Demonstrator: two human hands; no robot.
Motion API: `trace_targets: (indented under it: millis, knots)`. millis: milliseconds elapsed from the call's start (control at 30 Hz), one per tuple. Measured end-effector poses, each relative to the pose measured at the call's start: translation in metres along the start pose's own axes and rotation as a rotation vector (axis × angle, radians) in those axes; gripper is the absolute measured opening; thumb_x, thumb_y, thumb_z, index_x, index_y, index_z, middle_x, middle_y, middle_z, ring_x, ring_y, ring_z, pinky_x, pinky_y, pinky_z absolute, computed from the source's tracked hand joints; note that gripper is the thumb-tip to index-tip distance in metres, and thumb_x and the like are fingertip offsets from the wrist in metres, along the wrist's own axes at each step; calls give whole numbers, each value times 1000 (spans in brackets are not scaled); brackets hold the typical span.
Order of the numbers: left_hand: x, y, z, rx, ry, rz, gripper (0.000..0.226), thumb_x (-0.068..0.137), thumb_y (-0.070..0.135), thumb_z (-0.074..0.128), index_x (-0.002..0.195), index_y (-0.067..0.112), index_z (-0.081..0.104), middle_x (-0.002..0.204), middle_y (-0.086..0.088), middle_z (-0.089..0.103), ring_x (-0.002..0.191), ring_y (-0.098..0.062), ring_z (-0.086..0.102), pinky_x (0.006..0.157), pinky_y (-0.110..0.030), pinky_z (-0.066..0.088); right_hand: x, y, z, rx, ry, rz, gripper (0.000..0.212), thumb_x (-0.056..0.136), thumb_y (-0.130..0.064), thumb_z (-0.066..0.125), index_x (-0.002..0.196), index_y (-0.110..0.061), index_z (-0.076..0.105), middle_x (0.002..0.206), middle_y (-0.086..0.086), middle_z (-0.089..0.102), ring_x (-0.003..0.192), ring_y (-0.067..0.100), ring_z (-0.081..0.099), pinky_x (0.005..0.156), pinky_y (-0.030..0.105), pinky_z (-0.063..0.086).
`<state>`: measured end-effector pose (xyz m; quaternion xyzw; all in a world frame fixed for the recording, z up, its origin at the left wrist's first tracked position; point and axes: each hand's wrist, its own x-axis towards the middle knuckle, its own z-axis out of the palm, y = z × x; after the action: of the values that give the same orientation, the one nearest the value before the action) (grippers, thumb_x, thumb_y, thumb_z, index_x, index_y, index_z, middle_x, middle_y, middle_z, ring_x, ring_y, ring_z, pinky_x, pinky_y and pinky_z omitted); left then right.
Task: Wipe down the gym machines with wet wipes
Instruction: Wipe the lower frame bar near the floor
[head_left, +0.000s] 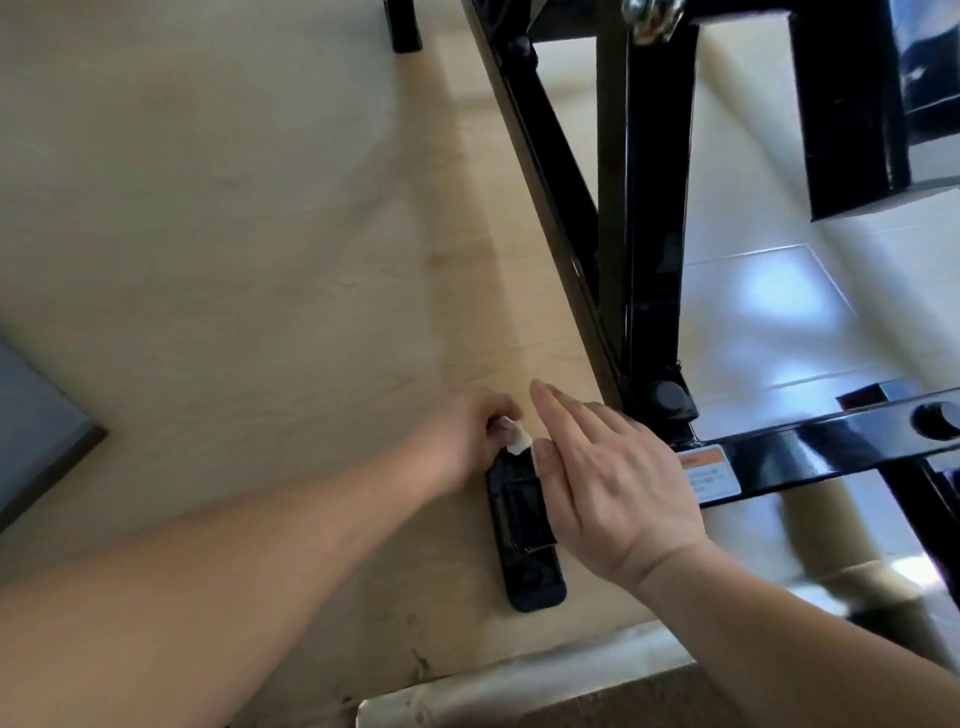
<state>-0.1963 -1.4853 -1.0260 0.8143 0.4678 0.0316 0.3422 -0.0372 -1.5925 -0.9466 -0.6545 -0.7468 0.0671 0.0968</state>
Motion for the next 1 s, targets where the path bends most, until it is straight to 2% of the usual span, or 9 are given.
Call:
trace_targets:
  millis: [67,200,333,500,600,700,800,900,1000]
  knots:
    - [10,0,14,35,-38,125,17,95,18,55,91,19,72,86,11,56,85,-17,58,80,-29,46,0,1,1,-9,7,-7,53,105,-33,33,147,-9,53,135,6,67,111,27,65,94,41,53]
    - [-1,-9,20,176,-30,371,15,93,15,66,98,22,78,112,-3,65,99,-25,56,85,-38,51,2,3,4,-16,7,-10,47,103,-32,38,140,-11,58,123,3,71,99,28,67,86,43,53]
    - [-33,-22,1,152,-56,566,31,94,17,50,102,20,80,112,2,66,100,-18,50,88,-7,33,1,0,3,-32,0,10,45,102,-32,39,136,-13,60,110,1,73,91,28,66,82,43,52]
    - [-15,3,-5,401,-192,515,31,96,12,52,118,14,73,122,-5,64,111,-21,58,89,-20,46,1,-1,2,-11,-8,30,44,102,-32,37,134,-14,62,95,0,72,83,29,63,76,44,50]
    - [-1,18,9,300,-147,406,32,106,10,48,133,-1,60,103,-5,67,86,-1,70,70,-7,48,0,-2,0,-10,-17,26,43,101,-32,36,132,-16,61,92,-1,70,81,28,62,75,44,49]
    - [-7,6,1,302,-271,379,26,94,3,61,117,10,72,112,-3,68,101,-13,68,88,-29,53,2,0,2,2,-3,25,42,101,-32,37,131,-15,61,90,0,71,79,29,62,74,45,50]
    - [-38,-35,-16,296,-415,266,19,93,4,62,102,16,74,111,4,69,101,-16,65,90,-28,50,0,0,3,7,16,19,40,102,-32,36,130,-15,60,87,-1,71,78,29,62,73,44,50]
    - [-70,-49,-31,139,-221,109,14,92,7,63,94,15,74,98,1,65,95,-20,64,85,-26,47,-2,0,2,4,30,5,40,103,-32,35,130,-15,60,88,0,70,78,29,61,72,44,49]
    - [-87,-14,-43,-108,103,10,17,94,17,70,89,32,74,89,19,62,85,-2,62,76,-27,49,0,0,2,2,40,-2,41,104,-33,35,134,-15,58,101,2,70,89,31,63,81,44,50]
